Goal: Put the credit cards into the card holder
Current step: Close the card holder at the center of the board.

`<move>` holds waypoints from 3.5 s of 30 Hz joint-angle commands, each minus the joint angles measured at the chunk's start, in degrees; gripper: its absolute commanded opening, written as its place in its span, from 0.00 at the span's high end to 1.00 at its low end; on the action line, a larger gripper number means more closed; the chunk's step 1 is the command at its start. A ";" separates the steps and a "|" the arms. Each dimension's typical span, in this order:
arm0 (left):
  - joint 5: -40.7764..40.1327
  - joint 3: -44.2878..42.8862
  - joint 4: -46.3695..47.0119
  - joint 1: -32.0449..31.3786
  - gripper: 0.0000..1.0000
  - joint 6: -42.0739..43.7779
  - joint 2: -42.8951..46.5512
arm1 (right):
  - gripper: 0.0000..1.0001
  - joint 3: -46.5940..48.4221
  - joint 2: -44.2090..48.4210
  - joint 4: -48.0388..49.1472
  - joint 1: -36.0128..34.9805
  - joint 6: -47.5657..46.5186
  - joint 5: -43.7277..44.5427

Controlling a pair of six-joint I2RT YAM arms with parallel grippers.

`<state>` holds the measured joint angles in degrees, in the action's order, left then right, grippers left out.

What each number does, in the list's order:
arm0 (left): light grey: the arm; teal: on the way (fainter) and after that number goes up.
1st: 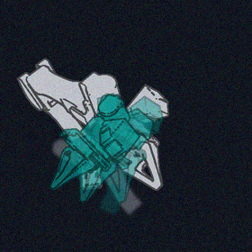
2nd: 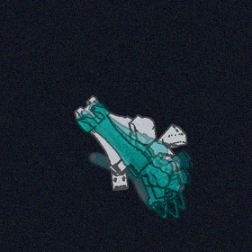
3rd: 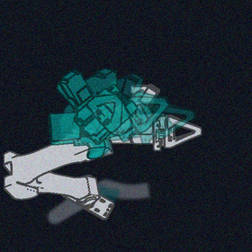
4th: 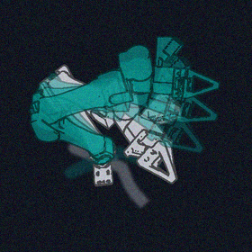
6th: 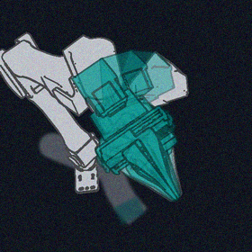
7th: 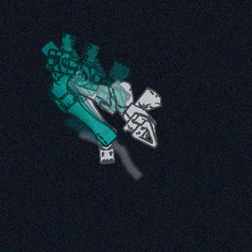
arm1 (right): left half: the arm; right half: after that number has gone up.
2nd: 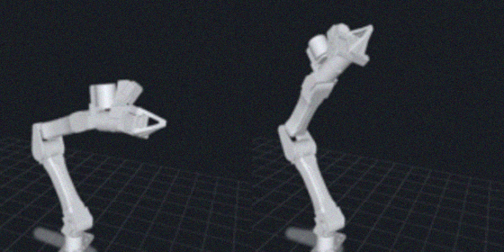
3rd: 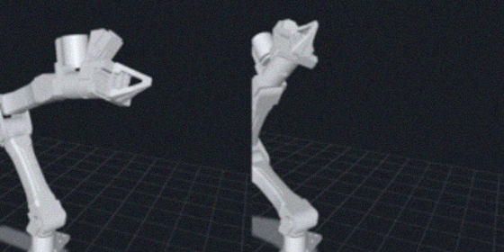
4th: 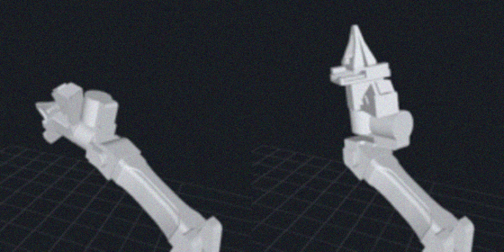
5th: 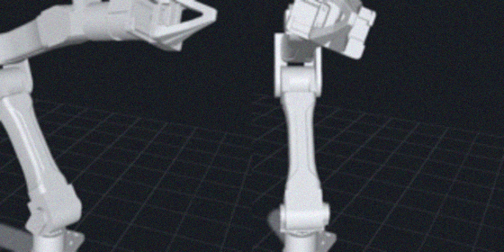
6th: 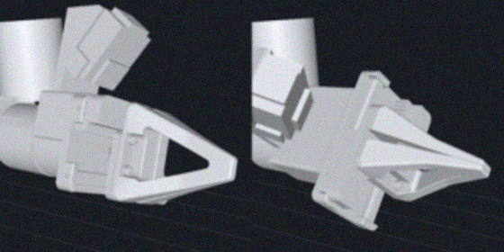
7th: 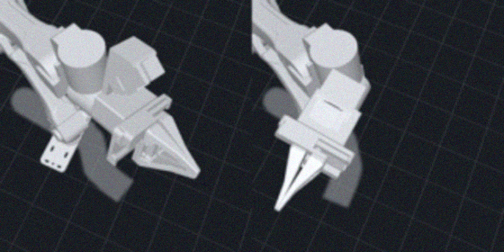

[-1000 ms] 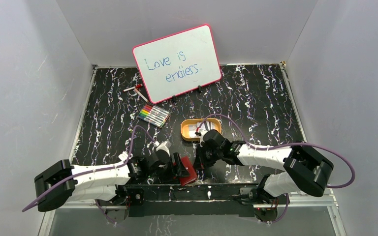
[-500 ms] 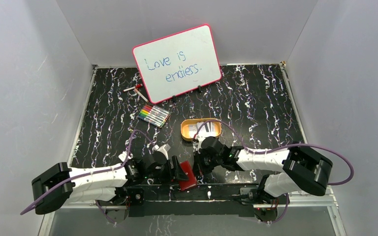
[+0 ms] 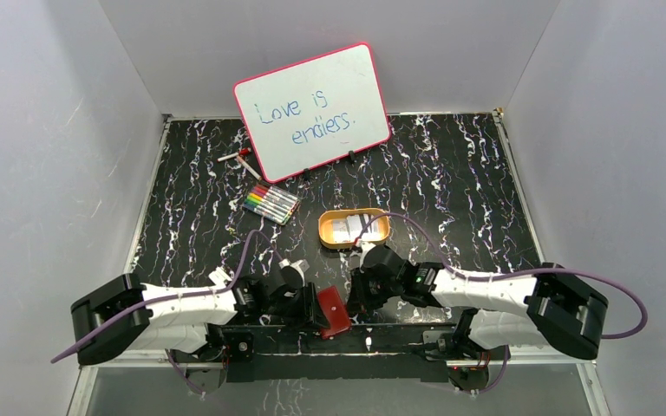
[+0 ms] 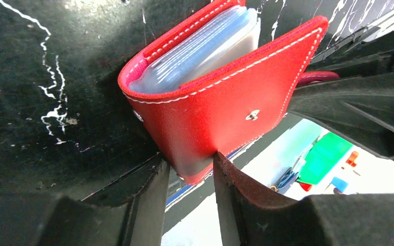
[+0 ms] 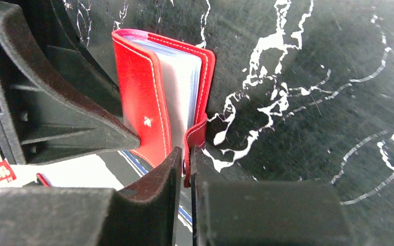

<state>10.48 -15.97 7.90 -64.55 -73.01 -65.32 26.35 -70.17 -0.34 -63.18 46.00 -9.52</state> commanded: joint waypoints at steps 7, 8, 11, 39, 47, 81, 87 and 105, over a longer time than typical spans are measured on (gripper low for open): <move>-5.38 -1.55 -12.58 -0.04 0.67 6.18 -4.51 | 0.62 0.81 10.06 -9.84 -0.07 1.99 7.20; -5.42 -1.72 -12.75 -0.02 0.67 6.35 -4.67 | 0.60 0.89 10.36 -10.24 -0.02 2.03 7.35; -5.31 -2.01 -12.60 -0.04 0.67 6.57 -5.18 | 0.58 0.35 10.67 -10.30 0.74 2.05 7.25; -5.47 -3.04 -13.73 0.04 0.66 6.88 -6.36 | 0.69 -4.40 14.21 -3.61 8.57 1.28 -0.82; -5.76 -2.67 -13.61 0.04 0.66 6.48 -5.70 | 0.74 -5.66 13.62 -3.00 8.54 1.46 -2.85; -6.24 -3.11 -14.29 0.04 0.66 6.48 -5.13 | 0.75 -4.64 14.08 -2.40 8.57 0.24 -0.91; -6.28 -3.11 -14.17 0.04 0.66 6.23 -5.08 | 0.75 -4.75 13.30 -1.07 8.59 0.40 -1.45; -6.58 -3.46 -14.89 0.06 0.66 6.17 -4.99 | 1.00 -4.03 14.15 -0.49 8.52 -0.48 -0.84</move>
<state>10.72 -20.91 2.11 -64.69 -68.69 -69.17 19.94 -57.32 -2.81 -54.76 46.39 -10.63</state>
